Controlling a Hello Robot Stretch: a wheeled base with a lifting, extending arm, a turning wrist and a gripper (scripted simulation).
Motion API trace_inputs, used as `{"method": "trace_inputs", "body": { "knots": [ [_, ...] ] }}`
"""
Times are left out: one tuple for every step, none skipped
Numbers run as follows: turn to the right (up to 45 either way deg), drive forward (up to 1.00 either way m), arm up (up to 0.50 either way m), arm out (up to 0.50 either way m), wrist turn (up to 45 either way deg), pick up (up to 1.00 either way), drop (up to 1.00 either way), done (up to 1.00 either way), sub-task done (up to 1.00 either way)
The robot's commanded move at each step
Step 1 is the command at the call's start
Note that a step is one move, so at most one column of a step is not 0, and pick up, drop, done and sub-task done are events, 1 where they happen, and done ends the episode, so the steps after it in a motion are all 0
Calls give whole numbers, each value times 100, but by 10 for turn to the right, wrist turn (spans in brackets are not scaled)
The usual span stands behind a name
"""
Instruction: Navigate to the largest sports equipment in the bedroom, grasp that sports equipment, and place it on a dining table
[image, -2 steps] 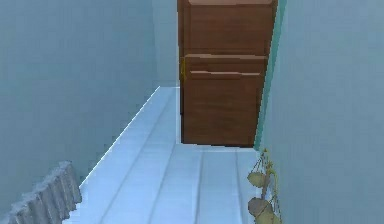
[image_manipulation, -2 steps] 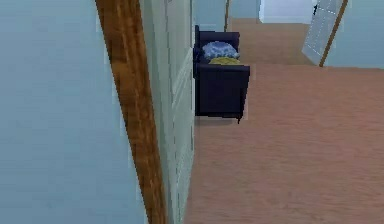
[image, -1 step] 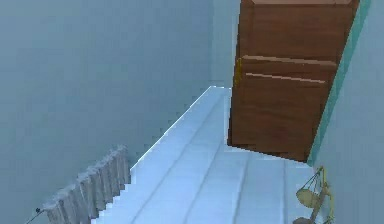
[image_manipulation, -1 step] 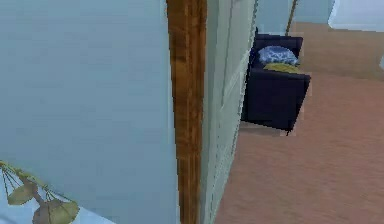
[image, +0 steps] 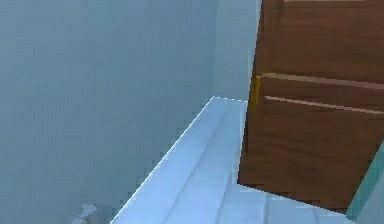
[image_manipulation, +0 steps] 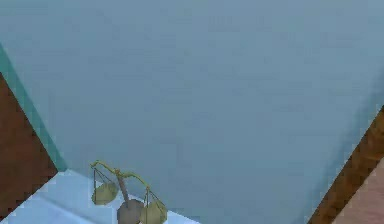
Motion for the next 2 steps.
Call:
{"method": "trace_inputs", "body": {
  "knots": [
    [180, 0, 0, 0, 0, 0, 0, 0, 0],
    [0, 75, 0, 0, 0, 0, 0, 0, 0]
  ]
}}
